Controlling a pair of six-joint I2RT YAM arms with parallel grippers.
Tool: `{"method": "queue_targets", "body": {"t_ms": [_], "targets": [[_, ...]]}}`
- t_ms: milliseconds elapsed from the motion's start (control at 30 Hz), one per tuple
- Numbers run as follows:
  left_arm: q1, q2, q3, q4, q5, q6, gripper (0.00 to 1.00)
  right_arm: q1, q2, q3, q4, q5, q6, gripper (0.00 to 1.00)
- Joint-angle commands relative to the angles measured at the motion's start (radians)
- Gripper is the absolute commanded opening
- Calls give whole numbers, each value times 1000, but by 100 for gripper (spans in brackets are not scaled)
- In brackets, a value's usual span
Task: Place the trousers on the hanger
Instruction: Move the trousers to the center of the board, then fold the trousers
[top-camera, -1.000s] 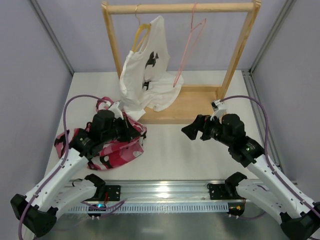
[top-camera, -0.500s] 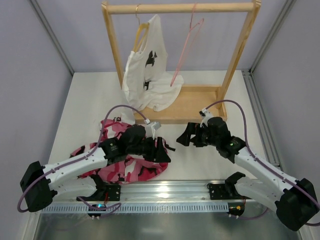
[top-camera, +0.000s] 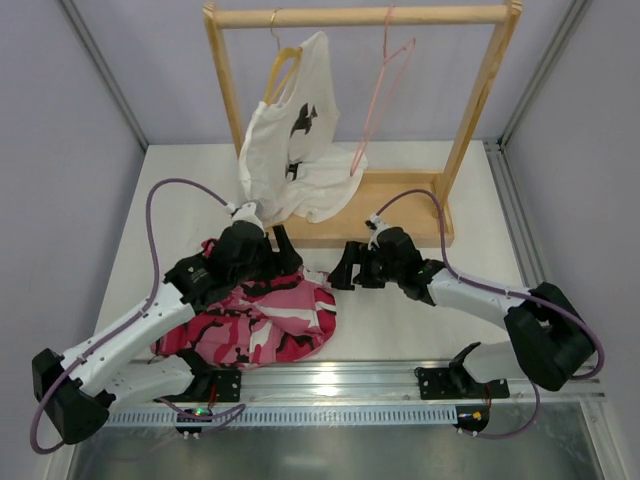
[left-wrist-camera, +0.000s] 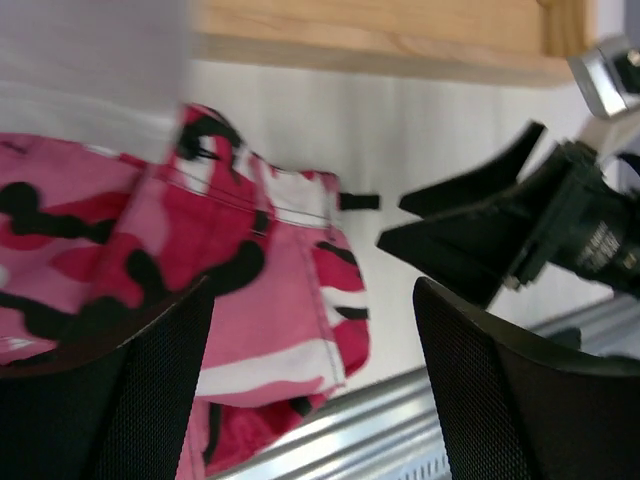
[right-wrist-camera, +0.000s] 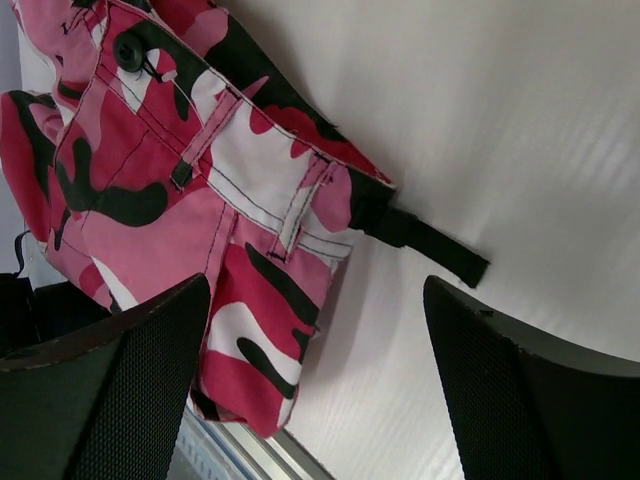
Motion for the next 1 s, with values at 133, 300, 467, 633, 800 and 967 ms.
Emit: {"method": "queue_targets", "body": {"t_ms": [133,300,467,633,800,967], "targets": [[255,-124,-149,-70,-111,-61,84,81,179,89,157,100,67,84],[365,-149,-229,-35,-131,-74,86,92,245,81,211,116,74,68],[473,-102,-250,-1,-119,-83,90,93,247,74,263,73,60,52],[588,-23,-238,39,-79,-57,92,93,138,57,135,134,14,4],[596,29,-221,117,25,3,96,92,-171,14,-245,446,-26,4],[599,103,-223,148,-18,0,94,90,-349,-37,-340,510,-31,4]]}}
